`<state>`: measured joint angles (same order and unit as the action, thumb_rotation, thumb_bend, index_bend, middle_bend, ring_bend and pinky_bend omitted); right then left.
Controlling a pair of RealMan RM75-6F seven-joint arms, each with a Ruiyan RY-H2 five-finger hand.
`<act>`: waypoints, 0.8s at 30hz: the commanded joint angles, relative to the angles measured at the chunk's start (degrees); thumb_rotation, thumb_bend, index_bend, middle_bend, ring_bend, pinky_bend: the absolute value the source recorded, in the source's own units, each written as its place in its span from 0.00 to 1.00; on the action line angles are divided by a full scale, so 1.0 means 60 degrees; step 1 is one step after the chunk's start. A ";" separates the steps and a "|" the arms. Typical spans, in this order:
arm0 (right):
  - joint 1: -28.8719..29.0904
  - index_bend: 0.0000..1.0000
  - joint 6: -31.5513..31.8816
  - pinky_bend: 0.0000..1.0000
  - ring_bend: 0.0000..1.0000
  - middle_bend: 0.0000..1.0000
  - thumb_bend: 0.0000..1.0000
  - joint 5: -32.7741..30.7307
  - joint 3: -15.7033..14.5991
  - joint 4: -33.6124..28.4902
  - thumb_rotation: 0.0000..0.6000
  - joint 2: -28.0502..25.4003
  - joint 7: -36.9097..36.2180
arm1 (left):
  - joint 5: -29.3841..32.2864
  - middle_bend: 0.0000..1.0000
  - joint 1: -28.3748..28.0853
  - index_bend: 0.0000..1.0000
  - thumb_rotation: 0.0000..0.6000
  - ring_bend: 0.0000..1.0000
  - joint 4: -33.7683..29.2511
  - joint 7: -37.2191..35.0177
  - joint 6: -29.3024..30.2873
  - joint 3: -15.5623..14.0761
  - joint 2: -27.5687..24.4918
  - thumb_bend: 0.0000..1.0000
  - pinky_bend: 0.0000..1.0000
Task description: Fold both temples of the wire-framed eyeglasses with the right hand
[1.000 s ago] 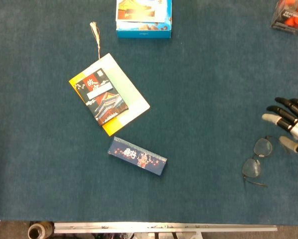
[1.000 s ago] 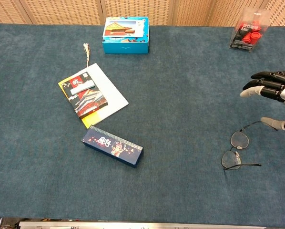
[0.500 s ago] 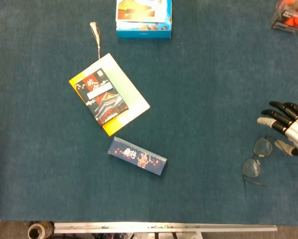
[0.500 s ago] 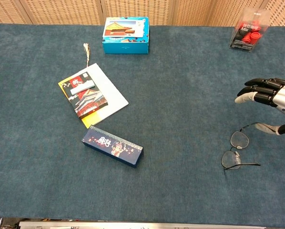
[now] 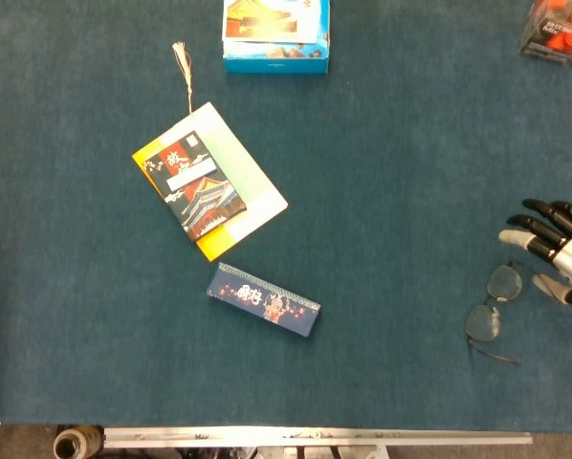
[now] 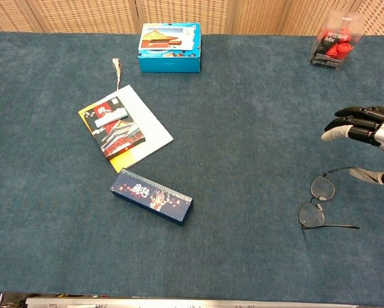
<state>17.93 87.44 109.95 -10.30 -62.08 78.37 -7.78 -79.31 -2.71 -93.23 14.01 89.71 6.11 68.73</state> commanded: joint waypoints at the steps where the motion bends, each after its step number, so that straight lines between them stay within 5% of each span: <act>1: -0.0059 0.29 0.0005 0.27 0.15 0.27 0.21 -0.0005 -0.0055 -0.0244 1.00 -0.0183 0.0168 | 0.0013 0.51 -0.0007 0.57 1.00 0.43 0.0006 0.0023 -0.0016 0.0001 0.0007 0.49 0.52; 14: -0.0317 0.29 -0.0022 0.27 0.15 0.27 0.21 -0.0010 -0.0215 -0.1157 1.00 -0.0835 0.0778 | 0.0050 0.51 -0.0024 0.57 1.00 0.43 0.0001 0.0140 -0.0059 -0.0012 0.0042 0.49 0.52; 24: -0.0244 0.29 0.0247 0.27 0.15 0.27 0.21 0.0021 0.0125 -0.1353 1.00 -0.0953 0.0893 | 0.0044 0.51 -0.0024 0.57 1.00 0.43 -0.0015 0.0144 -0.0060 -0.0018 0.0041 0.49 0.52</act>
<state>16.34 88.82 110.14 -9.73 -70.16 72.65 -2.34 -79.05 -2.86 -93.32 14.86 89.35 6.01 68.98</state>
